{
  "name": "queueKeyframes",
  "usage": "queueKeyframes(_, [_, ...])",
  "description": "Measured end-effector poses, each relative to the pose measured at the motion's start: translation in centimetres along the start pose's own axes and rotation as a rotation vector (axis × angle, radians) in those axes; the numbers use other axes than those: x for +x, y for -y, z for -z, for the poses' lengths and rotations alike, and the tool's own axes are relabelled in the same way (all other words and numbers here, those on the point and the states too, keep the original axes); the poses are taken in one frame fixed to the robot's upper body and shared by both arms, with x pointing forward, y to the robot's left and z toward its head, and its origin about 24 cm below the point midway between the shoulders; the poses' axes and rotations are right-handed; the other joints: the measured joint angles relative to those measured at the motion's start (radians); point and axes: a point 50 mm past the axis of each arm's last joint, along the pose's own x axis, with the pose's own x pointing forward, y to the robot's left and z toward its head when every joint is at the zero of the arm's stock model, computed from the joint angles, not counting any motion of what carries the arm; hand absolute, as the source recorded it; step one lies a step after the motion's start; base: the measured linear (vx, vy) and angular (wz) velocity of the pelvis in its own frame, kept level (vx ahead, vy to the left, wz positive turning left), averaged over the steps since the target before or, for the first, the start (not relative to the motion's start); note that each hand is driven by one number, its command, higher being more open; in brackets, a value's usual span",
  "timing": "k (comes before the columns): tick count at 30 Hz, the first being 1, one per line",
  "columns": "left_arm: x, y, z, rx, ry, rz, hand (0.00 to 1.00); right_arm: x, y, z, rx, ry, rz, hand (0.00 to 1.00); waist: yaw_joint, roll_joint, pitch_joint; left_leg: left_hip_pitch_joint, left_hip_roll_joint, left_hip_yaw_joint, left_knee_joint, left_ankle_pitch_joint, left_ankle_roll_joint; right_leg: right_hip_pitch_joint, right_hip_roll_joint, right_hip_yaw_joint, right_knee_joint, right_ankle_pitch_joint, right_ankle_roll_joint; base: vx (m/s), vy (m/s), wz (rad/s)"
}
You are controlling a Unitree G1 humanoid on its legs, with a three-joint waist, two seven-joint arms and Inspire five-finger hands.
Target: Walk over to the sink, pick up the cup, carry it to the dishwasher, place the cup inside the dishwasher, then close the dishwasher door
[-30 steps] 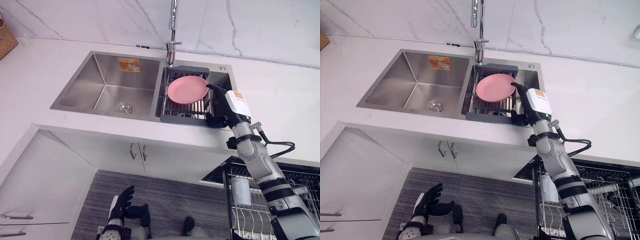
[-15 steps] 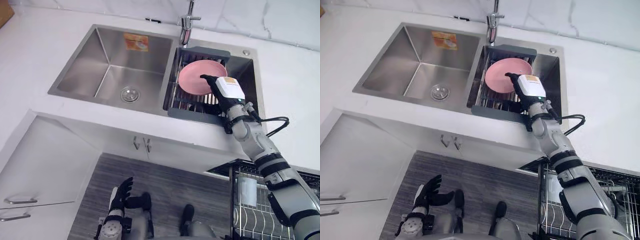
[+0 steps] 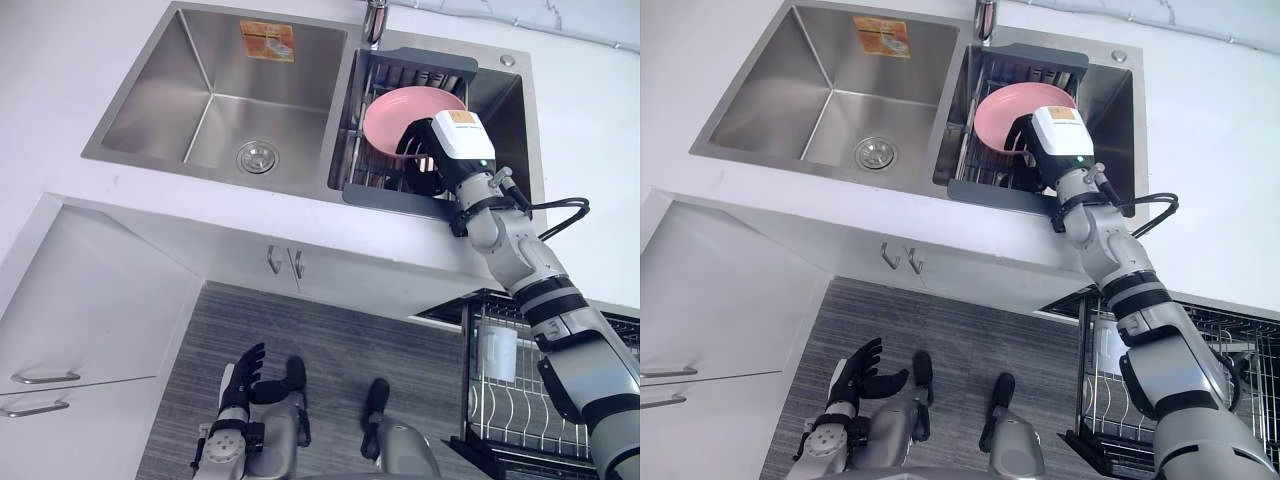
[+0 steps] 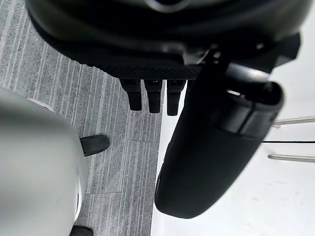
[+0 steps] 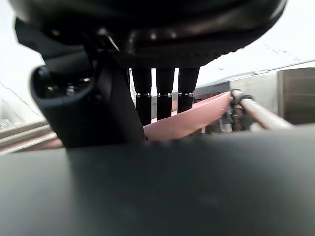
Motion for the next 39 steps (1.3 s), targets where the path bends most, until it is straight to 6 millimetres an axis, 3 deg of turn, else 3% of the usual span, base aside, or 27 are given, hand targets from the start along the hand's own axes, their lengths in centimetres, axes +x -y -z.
queueKeyframes(5, [0.2, 0.3, -0.4, -0.01, 0.012, 0.005, 0.9, -2.2, 1.5, 0.0, 0.062, 0.003, 0.117, 0.3, 0.002, 0.0, 0.0, 0.01, 0.0, 0.001, 0.0, 0.002, 0.002, 0.01, 0.0, -0.001, 0.0, 0.002, 0.012, 0.1, -0.017, 0.0])
queueKeyframes(13, [-0.1, 0.1, 0.3, -0.007, -0.021, 0.001, 0.9, -6.3, 6.3, -0.4, 0.169, 0.022, 0.432, 0.3, -0.026, -0.013, -0.007, 0.13, 0.008, 0.075, -0.019, -0.039, -0.008, 0.081, 0.005, 0.074, 0.001, -0.006, 0.014, 0.09, 0.001, -0.25])
queueKeyframes(19, [-0.4, -0.5, 1.7, 0.019, -0.08, -0.011, 0.9, -9.5, 4.8, 0.1, 0.332, -0.013, 0.391, 0.3, -0.076, -0.062, -0.039, 0.214, 0.007, 0.155, -0.065, -0.042, -0.012, 0.098, 0.005, 0.149, 0.001, -0.016, 0.019, 0.03, 0.009, -0.42])
queueKeyframes(21, [-0.5, -0.4, 2.0, 0.027, -0.094, -0.005, 0.9, -10.2, 4.1, 0.3, 0.334, -0.032, 0.349, 0.3, -0.086, -0.066, -0.046, 0.234, 0.007, 0.18, -0.074, -0.044, -0.014, 0.098, 0.007, 0.175, 0.002, -0.018, 0.021, -0.01, 0.005, -0.39])
queueKeyframes(25, [-0.9, -0.4, 3.1, 0.028, -0.139, 0.004, 0.9, -13.1, 2.8, 1.1, 0.369, -0.125, 0.324, 0.3, -0.101, -0.062, -0.071, 0.271, 0.008, 0.233, -0.086, -0.052, -0.026, 0.097, 0.014, 0.226, 0.008, -0.018, 0.022, 0.0, 0.013, -0.44])
queueKeyframes(30, [-1.7, -0.6, 4.5, 0.031, -0.189, 0.0, 0.9, -17.6, 1.3, 3.5, 0.403, -0.377, 0.348, 0.3, -0.148, -0.045, -0.1, 0.308, 0.005, 0.327, -0.082, -0.076, -0.027, 0.074, 0.025, 0.323, 0.026, -0.015, 0.026, 0.01, 0.012, -0.58])
queueKeyframes(34, [-2.3, 0.0, 5.3, 0.017, -0.22, 0.008, 0.9, -21.1, 0.1, 6.1, 0.382, -0.613, 0.363, 0.3, -0.201, -0.012, -0.118, 0.315, 0.0, 0.386, -0.062, -0.105, -0.025, 0.051, 0.026, 0.386, 0.035, -0.011, 0.033, 0.0, 0.006, -0.43])
queueKeyframes(39, [-2.3, 0.9, 5.2, -0.007, -0.218, 0.022, 0.9, -24.5, -0.8, 8.4, 0.395, -0.844, 0.423, 0.3, -0.215, 0.04, -0.11, 0.313, 0.002, 0.439, -0.027, -0.141, -0.032, 0.025, 0.026, 0.437, 0.051, -0.014, 0.034, -0.01, -0.012, -0.31])
